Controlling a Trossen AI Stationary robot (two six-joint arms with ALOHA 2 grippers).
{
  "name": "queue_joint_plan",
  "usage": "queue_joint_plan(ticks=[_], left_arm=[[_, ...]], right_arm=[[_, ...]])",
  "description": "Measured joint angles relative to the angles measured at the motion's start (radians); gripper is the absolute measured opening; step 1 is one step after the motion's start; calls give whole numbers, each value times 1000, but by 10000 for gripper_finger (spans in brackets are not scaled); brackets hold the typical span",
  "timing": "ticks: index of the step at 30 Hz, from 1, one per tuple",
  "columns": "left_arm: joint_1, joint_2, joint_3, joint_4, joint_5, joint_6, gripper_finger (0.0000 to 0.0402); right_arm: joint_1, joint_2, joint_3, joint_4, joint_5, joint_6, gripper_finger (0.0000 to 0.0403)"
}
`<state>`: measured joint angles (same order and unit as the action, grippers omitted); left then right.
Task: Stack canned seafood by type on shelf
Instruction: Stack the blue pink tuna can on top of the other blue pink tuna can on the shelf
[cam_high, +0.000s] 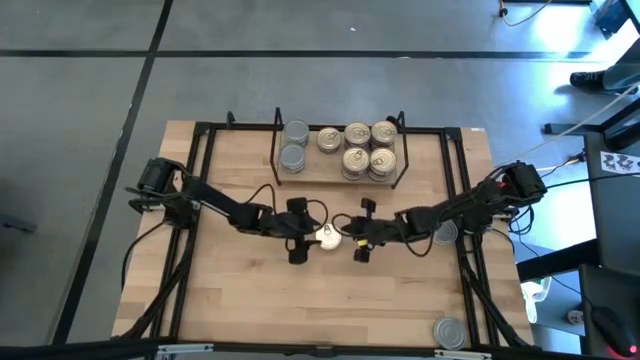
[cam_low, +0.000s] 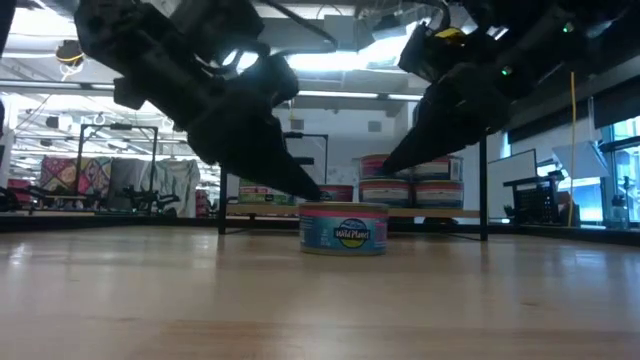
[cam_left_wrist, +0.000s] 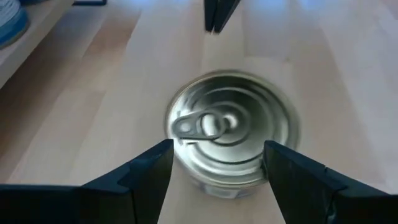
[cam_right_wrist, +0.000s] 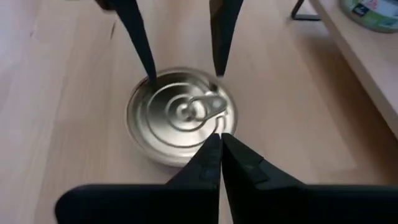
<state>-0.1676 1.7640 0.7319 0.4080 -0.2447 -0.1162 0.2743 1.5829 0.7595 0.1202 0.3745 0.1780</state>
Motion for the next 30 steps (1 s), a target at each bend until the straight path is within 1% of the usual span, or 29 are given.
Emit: queue_joint_plan(ticks=[5,10,14,22,30], left_arm=[[-3,2,-3,3,3,23,249],[-3,2,-3,56,85,54,249],[11,4,-3,45,83,66,249],[10,22,0,-5,97,31,249],[-3,22,-7,9,93,46,249]], right_arm=[[-29,0,-1,15,-2,-1,14],[-35,0,-1,16,10,-2,14],[-33,0,-1,18,11,-2,14],[-33,0,-1,17,16,-1,14],[-33,0,-1,13,15,0,14]])
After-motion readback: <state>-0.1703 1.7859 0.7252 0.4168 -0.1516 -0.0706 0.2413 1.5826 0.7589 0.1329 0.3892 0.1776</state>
